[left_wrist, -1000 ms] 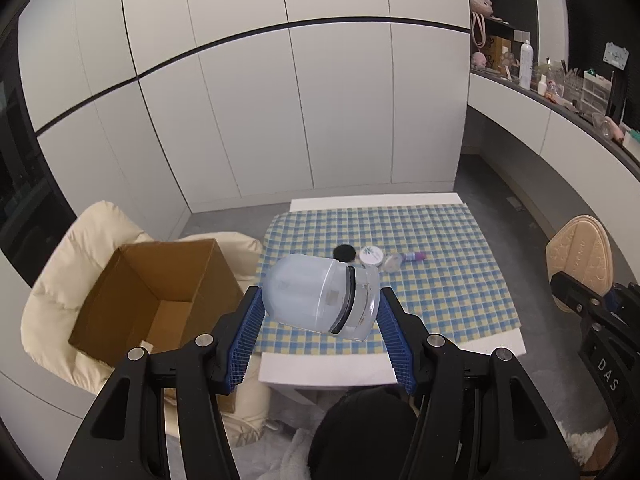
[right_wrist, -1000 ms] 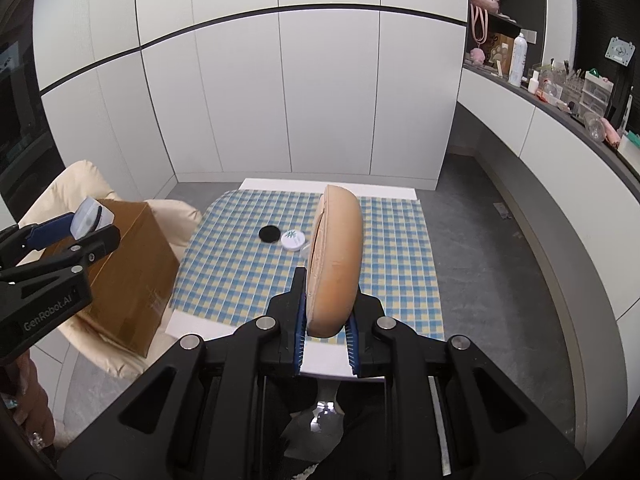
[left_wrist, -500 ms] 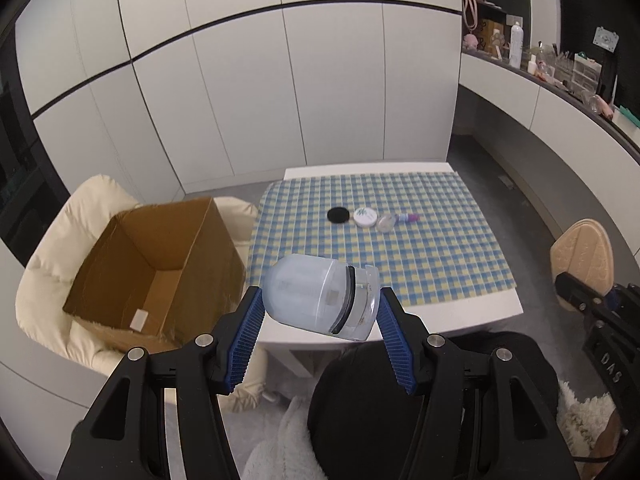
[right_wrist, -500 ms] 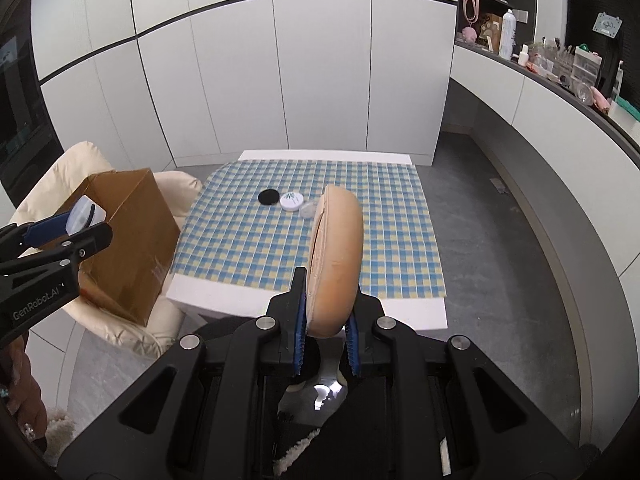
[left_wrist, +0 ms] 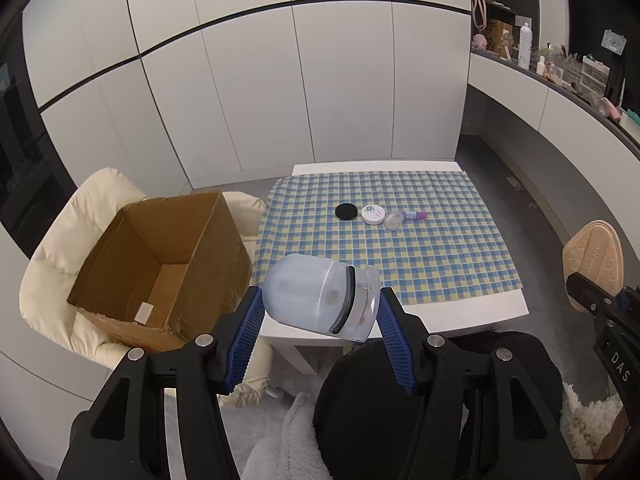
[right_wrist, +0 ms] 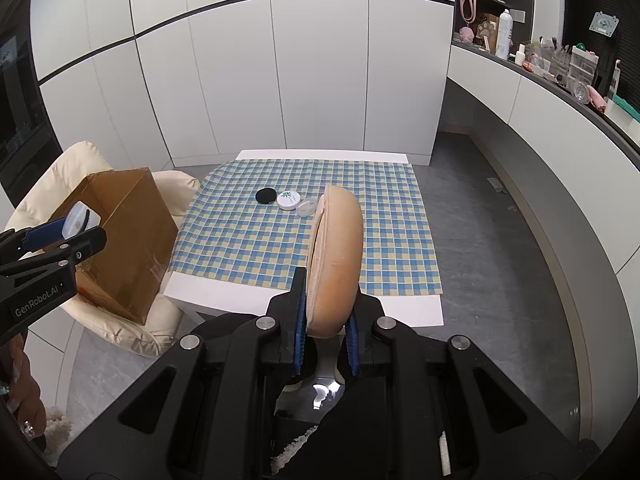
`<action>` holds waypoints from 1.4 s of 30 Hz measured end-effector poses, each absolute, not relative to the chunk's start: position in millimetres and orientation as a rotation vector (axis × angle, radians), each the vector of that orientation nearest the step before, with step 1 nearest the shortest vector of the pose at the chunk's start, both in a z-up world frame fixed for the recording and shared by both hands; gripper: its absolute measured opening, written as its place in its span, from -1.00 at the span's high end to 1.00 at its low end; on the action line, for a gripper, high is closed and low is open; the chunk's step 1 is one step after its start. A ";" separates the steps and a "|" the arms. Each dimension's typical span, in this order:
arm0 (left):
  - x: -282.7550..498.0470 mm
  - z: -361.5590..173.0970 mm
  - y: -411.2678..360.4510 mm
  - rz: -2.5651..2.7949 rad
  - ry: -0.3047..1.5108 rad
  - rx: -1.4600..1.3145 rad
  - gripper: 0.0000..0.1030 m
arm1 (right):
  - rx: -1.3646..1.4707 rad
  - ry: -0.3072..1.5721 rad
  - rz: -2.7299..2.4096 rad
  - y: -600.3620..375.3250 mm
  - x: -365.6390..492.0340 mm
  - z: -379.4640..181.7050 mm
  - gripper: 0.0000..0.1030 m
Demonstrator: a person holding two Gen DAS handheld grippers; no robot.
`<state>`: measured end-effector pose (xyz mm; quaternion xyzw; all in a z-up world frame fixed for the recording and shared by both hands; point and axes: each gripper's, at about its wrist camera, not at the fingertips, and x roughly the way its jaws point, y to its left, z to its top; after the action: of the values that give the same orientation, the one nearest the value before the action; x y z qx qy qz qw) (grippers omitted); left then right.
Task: Organize objects
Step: 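Carry the clear container with the left tool while the right tool carries the beige sponge back from the table, then swing the clear container with the left tool while the right tool brings the beige sponge over the cardboard box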
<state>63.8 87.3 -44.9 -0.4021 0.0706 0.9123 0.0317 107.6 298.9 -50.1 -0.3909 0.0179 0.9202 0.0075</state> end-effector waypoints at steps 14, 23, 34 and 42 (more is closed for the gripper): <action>50.7 -57.0 77.6 2.824 0.194 -1.280 -0.13 | -1.268 0.044 2.867 294.2 94.3 -61.9 0.67; 43.8 -65.2 64.4 2.837 0.134 -1.301 -0.13 | -1.325 0.016 2.866 286.3 82.3 -74.0 0.67; 47.7 -74.5 15.7 2.918 0.065 -1.380 -0.13 | -1.412 -0.088 2.958 237.2 64.5 -84.9 0.67; 62.2 -78.6 -37.4 3.011 -0.027 -1.458 -0.13 | -1.488 -0.199 3.054 176.6 56.4 -91.2 0.67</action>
<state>62.2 -37.4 -78.6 -0.4334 -0.0080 0.8954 -0.1018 56.4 176.6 -91.2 -0.4336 -0.0578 0.8898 -0.1304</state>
